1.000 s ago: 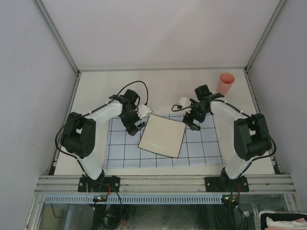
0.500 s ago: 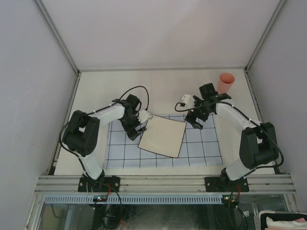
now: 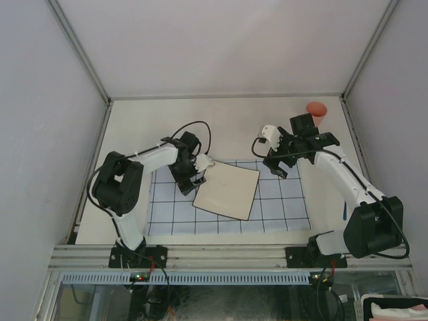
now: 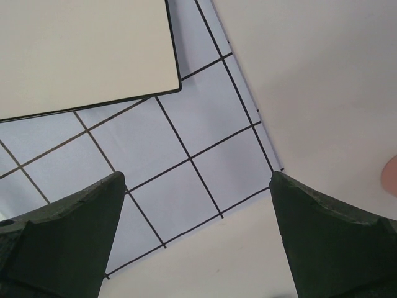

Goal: Set the dinner table for one person
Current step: Adjust the napkin at the center of the board.

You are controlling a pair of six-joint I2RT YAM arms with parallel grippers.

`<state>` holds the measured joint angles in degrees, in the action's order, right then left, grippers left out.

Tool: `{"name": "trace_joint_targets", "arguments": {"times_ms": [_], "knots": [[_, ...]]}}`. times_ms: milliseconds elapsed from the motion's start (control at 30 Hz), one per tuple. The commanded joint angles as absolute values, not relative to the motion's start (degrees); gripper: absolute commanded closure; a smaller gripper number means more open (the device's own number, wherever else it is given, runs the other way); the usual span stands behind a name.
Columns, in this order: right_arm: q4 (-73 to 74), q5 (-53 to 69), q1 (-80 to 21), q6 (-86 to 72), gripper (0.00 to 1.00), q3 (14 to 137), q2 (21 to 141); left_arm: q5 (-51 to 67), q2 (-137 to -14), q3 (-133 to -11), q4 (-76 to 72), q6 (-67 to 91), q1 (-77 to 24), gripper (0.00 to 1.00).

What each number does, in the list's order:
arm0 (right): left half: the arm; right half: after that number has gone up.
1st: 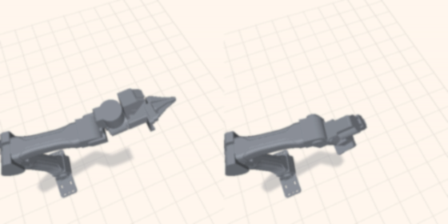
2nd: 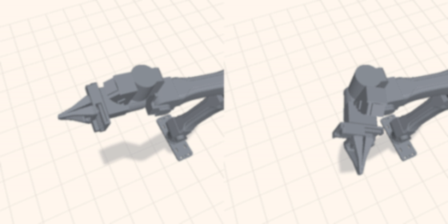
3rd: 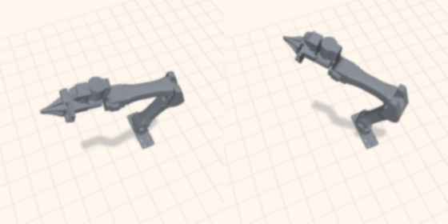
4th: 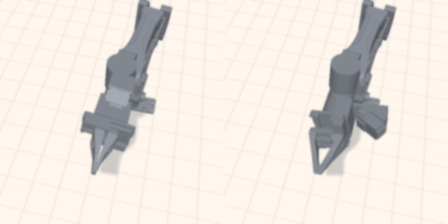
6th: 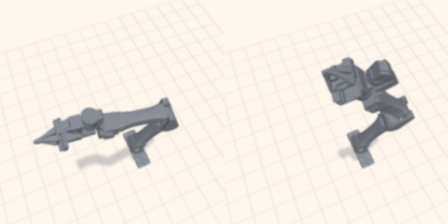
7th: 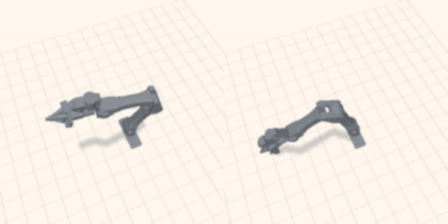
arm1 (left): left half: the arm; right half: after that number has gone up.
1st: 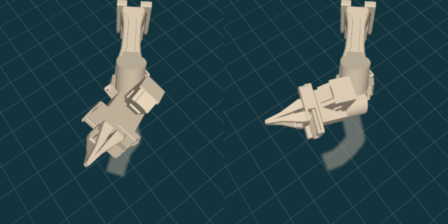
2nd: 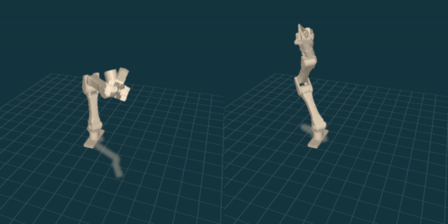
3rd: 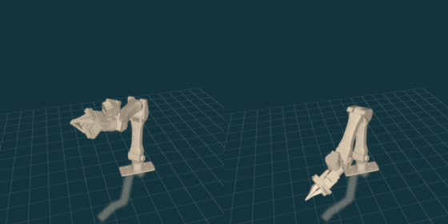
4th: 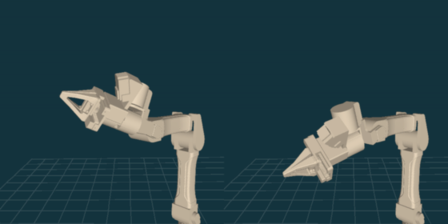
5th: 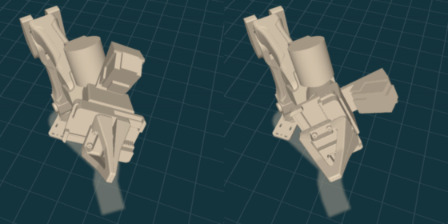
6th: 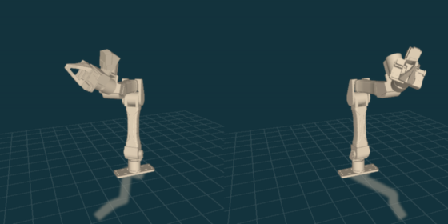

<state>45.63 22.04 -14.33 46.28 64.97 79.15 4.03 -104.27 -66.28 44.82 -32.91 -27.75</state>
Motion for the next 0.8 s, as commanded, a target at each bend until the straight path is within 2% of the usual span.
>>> {"name": "trace_joint_targets", "arguments": {"times_ms": [0, 767], "knots": [[47.0, 23.4, -13.6, 45.1, 0.0, 65.3, 76.6, 3.9, -108.8, -68.3, 39.6, -34.2, -27.2, 0.0], [49.8, 23.9, -8.6, 44.0, 0.0, 65.2, 69.4, 4.4, -113.9, -76.0, 42.7, -36.1, -26.7, 0.0]]}}
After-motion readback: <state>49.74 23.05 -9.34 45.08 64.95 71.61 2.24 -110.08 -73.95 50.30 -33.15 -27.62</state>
